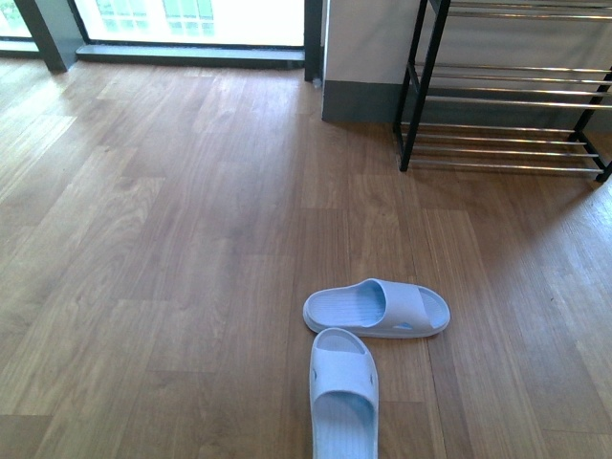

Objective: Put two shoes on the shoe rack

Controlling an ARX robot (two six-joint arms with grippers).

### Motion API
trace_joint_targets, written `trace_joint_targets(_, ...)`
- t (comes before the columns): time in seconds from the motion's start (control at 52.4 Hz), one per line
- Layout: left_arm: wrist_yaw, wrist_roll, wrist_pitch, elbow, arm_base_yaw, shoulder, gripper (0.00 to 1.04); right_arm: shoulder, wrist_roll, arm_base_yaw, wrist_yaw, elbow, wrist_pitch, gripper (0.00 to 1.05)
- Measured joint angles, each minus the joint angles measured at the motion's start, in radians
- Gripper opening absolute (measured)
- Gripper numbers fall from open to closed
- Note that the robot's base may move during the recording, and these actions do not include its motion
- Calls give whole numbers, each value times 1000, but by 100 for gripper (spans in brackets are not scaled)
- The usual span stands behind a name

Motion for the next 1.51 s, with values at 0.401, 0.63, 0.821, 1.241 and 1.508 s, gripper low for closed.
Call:
trace_joint_targets(0.401,2,0,0,0,0,0,95,676,-129,111,82,48,356,96)
trace_joint_targets(0.63,2,0,0,0,0,0,95,1333,-180,214,77,170,700,96)
trace_joint_targets(0.821,2,0,0,0,0,0,95,1854,-192,254,63,311,822,96)
trace_joint_targets(1.241,2,0,0,0,0,0,95,2477,-185,290,83,648,798,96)
trace_joint_targets(1.508,2,0,0,0,0,0,95,2662,-117,304,90,870,725,96)
